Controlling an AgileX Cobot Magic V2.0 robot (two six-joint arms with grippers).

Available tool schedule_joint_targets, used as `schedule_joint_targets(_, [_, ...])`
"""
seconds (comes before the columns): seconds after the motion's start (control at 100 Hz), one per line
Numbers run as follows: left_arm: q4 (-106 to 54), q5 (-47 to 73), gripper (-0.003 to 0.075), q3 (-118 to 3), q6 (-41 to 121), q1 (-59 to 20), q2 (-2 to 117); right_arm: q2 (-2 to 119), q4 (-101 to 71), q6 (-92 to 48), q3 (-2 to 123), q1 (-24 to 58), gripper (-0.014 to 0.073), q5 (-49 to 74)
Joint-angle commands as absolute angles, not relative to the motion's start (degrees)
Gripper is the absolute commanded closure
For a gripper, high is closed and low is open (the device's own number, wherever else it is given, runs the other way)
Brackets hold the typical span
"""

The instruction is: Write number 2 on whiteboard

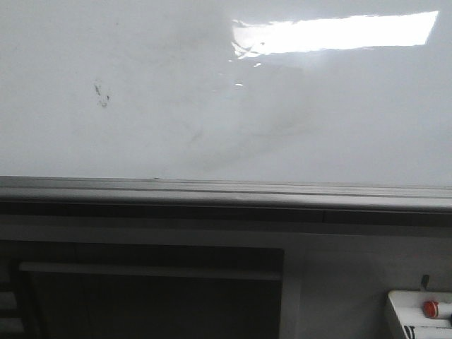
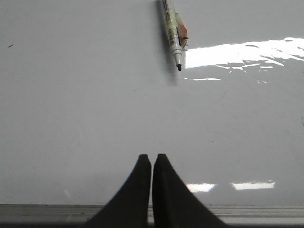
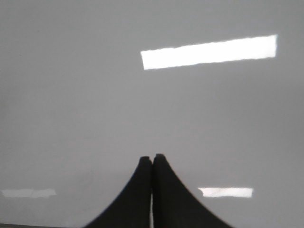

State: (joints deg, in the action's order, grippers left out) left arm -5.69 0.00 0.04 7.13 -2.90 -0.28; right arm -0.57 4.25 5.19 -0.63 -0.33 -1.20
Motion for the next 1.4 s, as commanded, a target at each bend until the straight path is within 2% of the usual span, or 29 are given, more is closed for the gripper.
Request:
schedule_joint_targets(0.0, [-6.2,-4.2,0.0739,2.0,7.2,-2.8,-1.9,-1.6,5.5,4.6,-2.3,-0.6,0.0666,-6.0])
schedule_joint_targets(0.19, [-8.4,-4.3,0.0739,-0.2,7.2,-2.8,-1.9,-1.6,5.1,4.7,-0.6,-0.6,0.0666,-4.7])
schedule_joint_targets(0.41, [-9.9,5.2,0.0739,-10.8,7.2,-2.8,-0.6,-0.1,3.0,4.7,13.4,-0.2,0.0666,12.2])
schedule_joint_targets(0.57, [-9.4,13.7,0.0739,-21.1,7.2,-2.8,5.0,6.8,3.0,4.6,24.2,1.3,0.0666,23.9])
schedule_joint_targets(0.88, [-4.5,27.2,0.0739,-37.3,7.2,-2.8,20.7,24.6,2.9,-0.9,39.0,3.8,0.0666,37.9])
schedule_joint_targets(1.3, [-4.7,26.7,0.0739,-37.4,7.2,-2.8,28.5,32.1,2.5,-0.9,40.2,3.8,0.0664,39.2])
schedule_joint_targets(1.39, [-4.7,26.8,0.072,-37.2,7.2,-2.8,30.1,32.1,2.5,-0.9,40.2,3.8,0.0615,39.1])
